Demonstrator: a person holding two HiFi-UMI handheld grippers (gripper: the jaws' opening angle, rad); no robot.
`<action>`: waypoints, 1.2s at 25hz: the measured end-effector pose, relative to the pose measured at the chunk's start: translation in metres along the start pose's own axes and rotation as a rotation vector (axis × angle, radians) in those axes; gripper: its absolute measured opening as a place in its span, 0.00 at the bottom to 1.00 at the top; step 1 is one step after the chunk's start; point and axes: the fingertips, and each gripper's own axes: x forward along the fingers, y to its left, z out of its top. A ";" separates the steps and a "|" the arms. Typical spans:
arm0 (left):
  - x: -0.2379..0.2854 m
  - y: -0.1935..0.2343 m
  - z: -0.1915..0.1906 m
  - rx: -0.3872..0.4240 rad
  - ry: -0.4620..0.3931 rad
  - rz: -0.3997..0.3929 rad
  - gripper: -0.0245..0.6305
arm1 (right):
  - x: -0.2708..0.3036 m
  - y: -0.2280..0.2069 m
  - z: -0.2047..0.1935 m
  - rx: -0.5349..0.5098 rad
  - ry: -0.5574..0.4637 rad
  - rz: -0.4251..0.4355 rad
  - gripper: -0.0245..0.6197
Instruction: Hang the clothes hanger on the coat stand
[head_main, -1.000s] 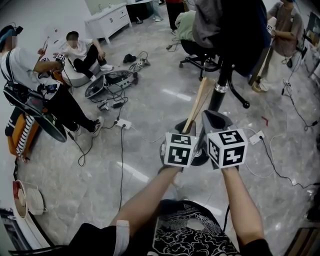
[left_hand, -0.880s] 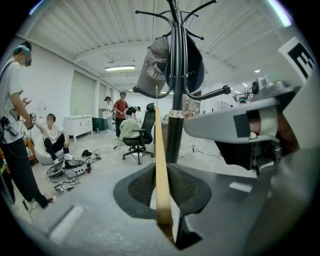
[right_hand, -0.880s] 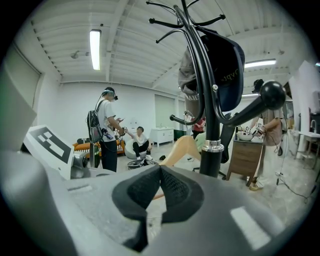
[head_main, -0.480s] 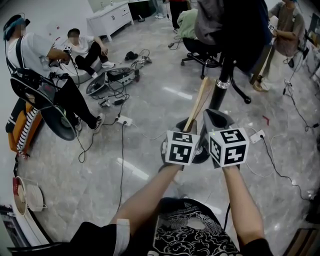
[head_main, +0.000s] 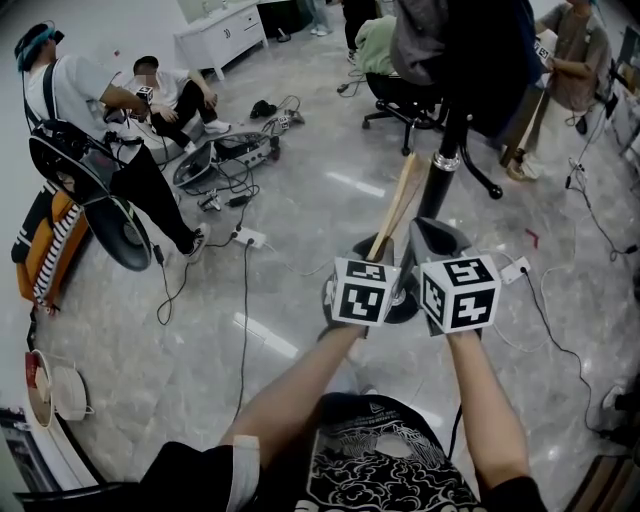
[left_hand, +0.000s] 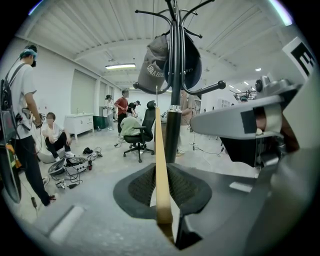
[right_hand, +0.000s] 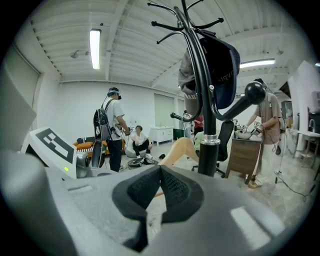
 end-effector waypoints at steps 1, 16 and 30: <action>0.000 0.000 -0.001 -0.001 0.002 0.000 0.12 | 0.000 0.000 -0.001 0.001 0.001 0.000 0.04; -0.007 0.002 -0.005 0.014 0.021 -0.010 0.12 | -0.009 0.011 -0.011 0.018 0.011 -0.005 0.04; -0.012 0.002 -0.010 0.021 0.007 -0.029 0.12 | -0.010 0.014 -0.023 0.041 0.027 -0.005 0.04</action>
